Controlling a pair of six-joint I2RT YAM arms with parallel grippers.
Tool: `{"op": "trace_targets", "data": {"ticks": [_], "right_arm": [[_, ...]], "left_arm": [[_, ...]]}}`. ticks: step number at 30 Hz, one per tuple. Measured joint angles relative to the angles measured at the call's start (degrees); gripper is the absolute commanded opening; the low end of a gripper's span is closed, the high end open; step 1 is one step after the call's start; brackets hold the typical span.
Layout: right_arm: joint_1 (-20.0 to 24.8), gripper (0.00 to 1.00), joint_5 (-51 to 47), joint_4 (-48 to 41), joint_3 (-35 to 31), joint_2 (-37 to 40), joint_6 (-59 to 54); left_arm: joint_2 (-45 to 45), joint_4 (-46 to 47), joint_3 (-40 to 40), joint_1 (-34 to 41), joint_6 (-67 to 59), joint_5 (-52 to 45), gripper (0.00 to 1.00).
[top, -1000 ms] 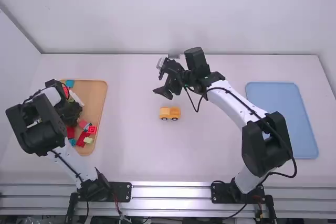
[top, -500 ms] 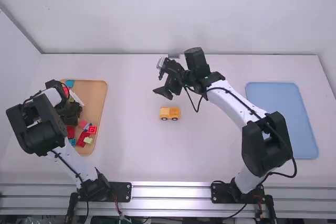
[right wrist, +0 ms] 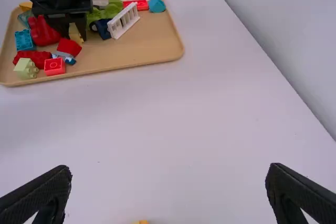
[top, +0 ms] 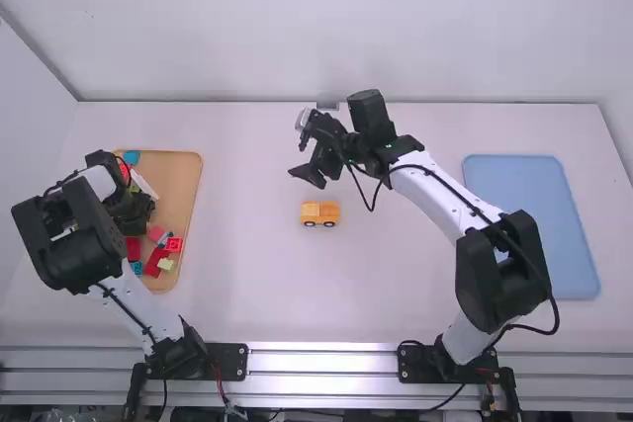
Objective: Assemble lego blocks to make yellow taxi
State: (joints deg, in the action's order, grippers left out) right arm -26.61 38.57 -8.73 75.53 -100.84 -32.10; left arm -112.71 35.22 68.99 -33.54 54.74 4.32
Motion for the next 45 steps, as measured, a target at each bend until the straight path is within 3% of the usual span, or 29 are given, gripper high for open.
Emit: {"op": "trace_targets", "data": {"ticks": [5,9,12,14,22,27,33,36,41,42,45], "right_arm": [[0.0,0.99,0.0,-0.5,0.0,0.0,-0.9],[0.0,0.99,0.0,-0.5,0.0,0.0,-1.1],[0.0,0.98,0.0,-0.5,0.0,0.0,-1.2],[0.0,0.99,0.0,-0.5,0.0,0.0,-1.2],[0.1,0.99,0.0,-0.5,0.0,0.0,-1.3],[1.2,0.99,0.1,-0.5,0.0,-0.1,0.0],[3.7,0.98,1.7,-0.5,0.0,-0.1,3.8],[4.9,0.99,7.1,1.1,0.0,-0.8,8.5],[4.9,0.99,15.8,10.0,0.0,-6.9,19.0],[4.9,0.99,15.8,10.0,0.0,-6.9,19.0],[5.8,0.99,21.6,13.0,0.0,-11.4,26.3]], "left_arm": [[0.0,0.1,0.0,0.0,0.0,0.2,0.21],[0.0,0.0,0.0,0.0,-1.1,0.2,0.08],[0.0,-1.0,0.0,0.0,-6.8,-0.3,0.1],[0.0,-2.2,0.0,0.0,-12.4,-2.2,0.02],[0.1,3.9,2.6,0.0,-20.4,-6.4,0.02],[5.9,4.5,2.9,0.2,-22.4,-7.5,0.02],[24.1,-8.9,-5.4,4.5,-29.9,-13.6,0.02],[33.7,-23.2,-14.3,12.2,-38.9,-22.4,0.02],[38.8,-43.5,-27.7,28.4,-48.9,-26.7,0.02],[38.8,-43.5,-27.7,28.4,-48.9,-26.7,0.02],[38.8,-50.2,-33.6,39.3,-56.2,-23.9,0.02]]}}
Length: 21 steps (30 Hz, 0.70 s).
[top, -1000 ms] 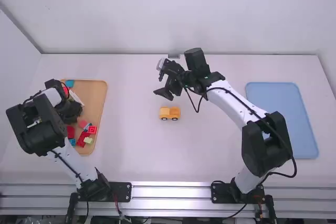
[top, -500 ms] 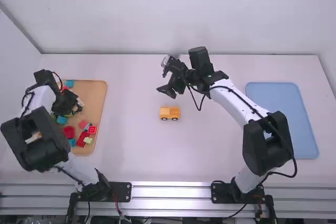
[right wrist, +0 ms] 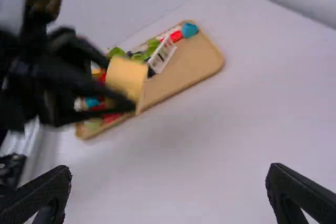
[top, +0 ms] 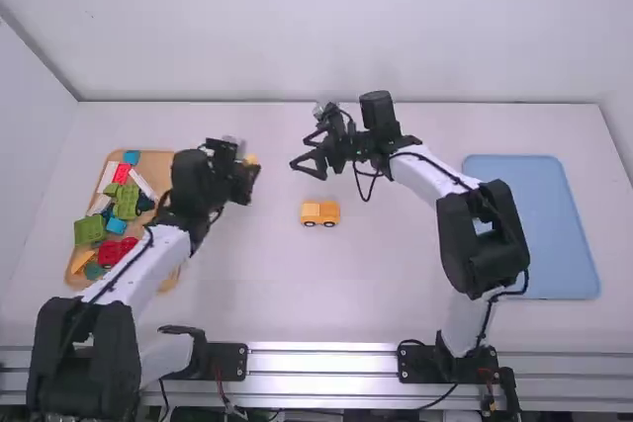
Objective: Assemble lego blocks to make yellow taxi
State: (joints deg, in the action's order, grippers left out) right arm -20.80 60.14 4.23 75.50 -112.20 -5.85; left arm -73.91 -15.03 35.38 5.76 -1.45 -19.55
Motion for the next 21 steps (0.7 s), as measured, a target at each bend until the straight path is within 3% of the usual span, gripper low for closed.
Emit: {"op": "trace_targets", "data": {"ticks": [7,12,14,17,21], "right_arm": [[2.6,0.98,0.7,-3.2,0.0,-0.8,2.3],[3.6,0.98,-4.8,-14.0,-0.7,3.5,-4.2],[3.5,0.98,-7.4,-14.4,-2.2,7.1,-6.6],[2.1,0.98,-11.8,-5.8,-7.5,14.9,-7.6],[0.7,0.99,-13.6,5.8,-13.1,17.8,-2.6]], "left_arm": [[0.0,-5.5,-1.8,10.5,-6.4,7.8,0.02],[-1.0,-8.2,-1.7,10.7,-6.6,9.6,0.02],[-2.0,-8.1,-1.6,10.7,-6.8,8.8,0.02],[-4.0,-8.1,-1.0,10.7,-8.6,5.6,0.02],[-6.4,-11.1,-0.8,10.9,-10.9,2.6,0.02]]}}
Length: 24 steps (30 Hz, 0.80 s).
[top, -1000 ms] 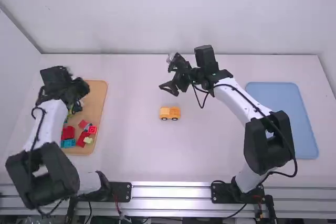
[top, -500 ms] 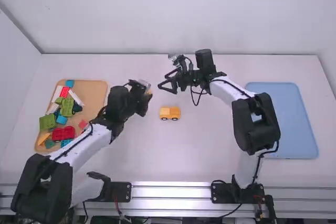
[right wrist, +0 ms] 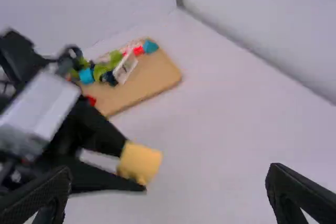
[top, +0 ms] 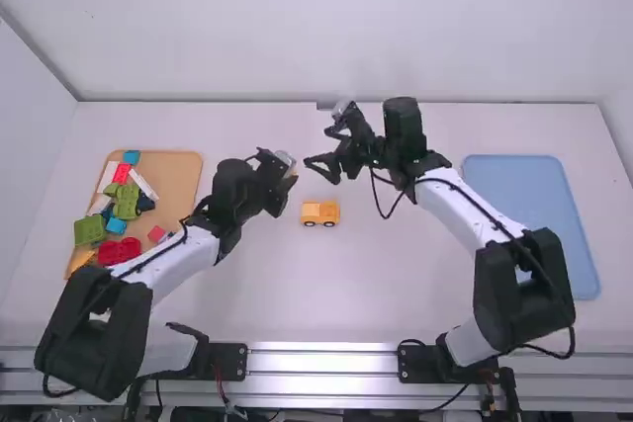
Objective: Assemble lego blocks to make yellow taxi
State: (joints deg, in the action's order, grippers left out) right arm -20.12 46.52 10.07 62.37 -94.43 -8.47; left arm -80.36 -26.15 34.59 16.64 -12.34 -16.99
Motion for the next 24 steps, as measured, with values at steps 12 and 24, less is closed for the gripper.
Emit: {"op": "trace_targets", "data": {"ticks": [12,24], "right_arm": [[3.5,0.97,2.8,6.4,-8.4,-1.8,7.9],[1.3,0.67,5.7,8.0,-8.4,-4.3,10.0]], "left_arm": [[-4.2,-8.5,0.1,1.0,-1.2,-6.6,0.02],[-4.3,-8.4,0.1,6.7,-1.9,-2.4,0.02]]}}
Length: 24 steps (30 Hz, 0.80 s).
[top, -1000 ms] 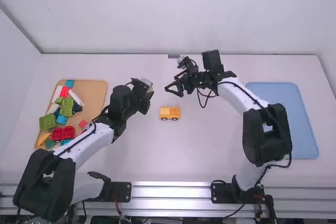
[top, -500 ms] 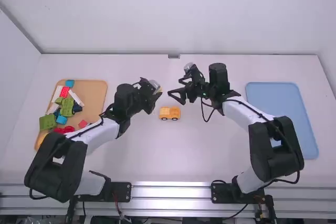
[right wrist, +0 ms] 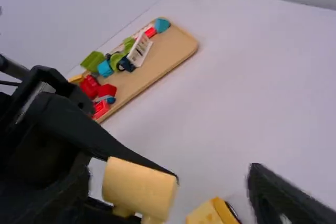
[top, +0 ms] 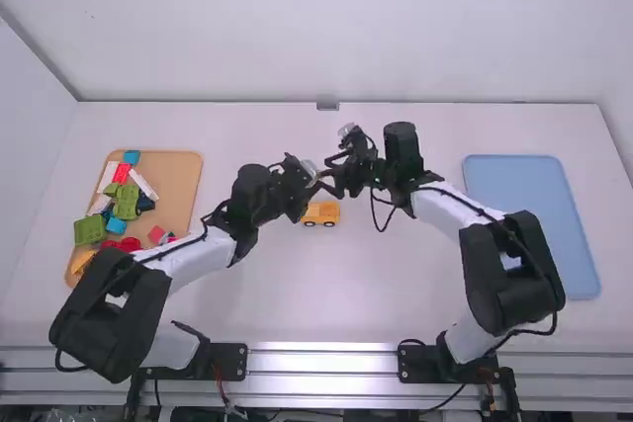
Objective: Assemble lego blocks to make yellow taxi
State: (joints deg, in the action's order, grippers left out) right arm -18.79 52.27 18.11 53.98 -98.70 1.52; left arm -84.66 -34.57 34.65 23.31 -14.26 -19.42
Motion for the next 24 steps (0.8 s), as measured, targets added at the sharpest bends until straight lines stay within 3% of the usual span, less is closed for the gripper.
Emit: {"op": "trace_targets", "data": {"ticks": [7,9,11,18,24], "right_arm": [[-1.2,0.56,0.1,0.1,0.0,0.0,0.0],[-1.5,0.58,-0.2,0.2,0.0,0.0,0.1],[-1.6,0.66,-0.8,0.2,0.0,0.0,0.2],[-1.8,0.71,-2.2,0.4,0.0,0.0,1.5],[-2.1,0.67,-1.3,1.7,0.0,0.0,1.7]], "left_arm": [[0.0,0.1,0.0,0.0,0.0,1.9,0.02],[0.0,0.3,0.0,0.0,0.0,2.1,0.02],[0.0,0.5,0.0,0.0,0.0,2.2,0.02],[0.0,0.5,0.0,0.0,-0.2,2.3,0.02],[0.0,-0.4,0.0,0.0,-0.4,-0.5,0.02]]}}
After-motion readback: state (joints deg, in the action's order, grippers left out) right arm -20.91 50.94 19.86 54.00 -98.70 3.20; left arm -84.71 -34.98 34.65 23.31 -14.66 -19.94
